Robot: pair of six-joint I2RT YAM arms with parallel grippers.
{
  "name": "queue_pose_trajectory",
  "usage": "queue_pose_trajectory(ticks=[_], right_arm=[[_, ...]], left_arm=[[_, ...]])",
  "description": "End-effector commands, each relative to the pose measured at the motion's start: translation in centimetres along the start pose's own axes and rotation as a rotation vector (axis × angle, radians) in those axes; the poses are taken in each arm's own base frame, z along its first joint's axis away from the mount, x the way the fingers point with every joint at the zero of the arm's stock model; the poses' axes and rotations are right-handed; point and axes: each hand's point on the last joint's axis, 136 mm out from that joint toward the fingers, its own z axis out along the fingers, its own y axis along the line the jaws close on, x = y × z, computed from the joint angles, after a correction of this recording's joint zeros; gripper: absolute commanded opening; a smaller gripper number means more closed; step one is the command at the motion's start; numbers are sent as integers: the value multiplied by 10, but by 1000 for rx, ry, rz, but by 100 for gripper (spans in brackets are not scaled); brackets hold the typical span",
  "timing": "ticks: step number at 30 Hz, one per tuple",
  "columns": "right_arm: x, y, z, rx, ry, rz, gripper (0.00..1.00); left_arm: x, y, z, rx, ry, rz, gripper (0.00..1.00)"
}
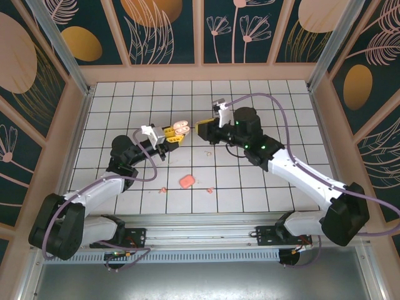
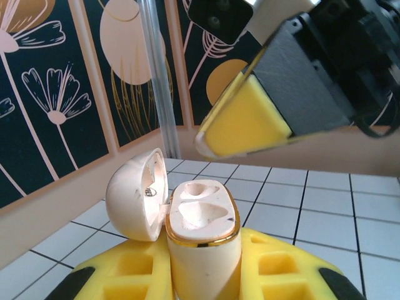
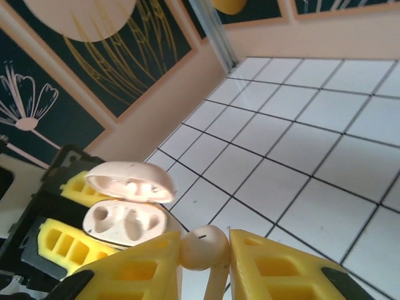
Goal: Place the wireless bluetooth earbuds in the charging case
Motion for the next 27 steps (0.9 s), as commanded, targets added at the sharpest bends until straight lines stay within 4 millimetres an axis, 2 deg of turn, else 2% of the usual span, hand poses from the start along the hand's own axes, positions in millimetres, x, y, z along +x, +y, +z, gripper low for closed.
queue_pose_trajectory(ticks=[1, 6, 10, 14, 27], right_arm=[[16, -8, -13, 33, 79, 97, 25], [57, -42, -22, 161, 225, 248, 25], [99, -79, -35, 323, 360, 399, 25], [137, -104, -51, 458, 458, 514, 25], [224, -143, -81, 710, 625, 656, 26]], left_arm=[[11, -8, -4, 20, 38, 81, 15], [13, -11, -5, 30, 46, 111, 15], [13, -10, -7, 19, 68, 127, 15], [12, -11, -10, 13, 78, 130, 15], [12, -15, -16, 7, 89, 113, 15]])
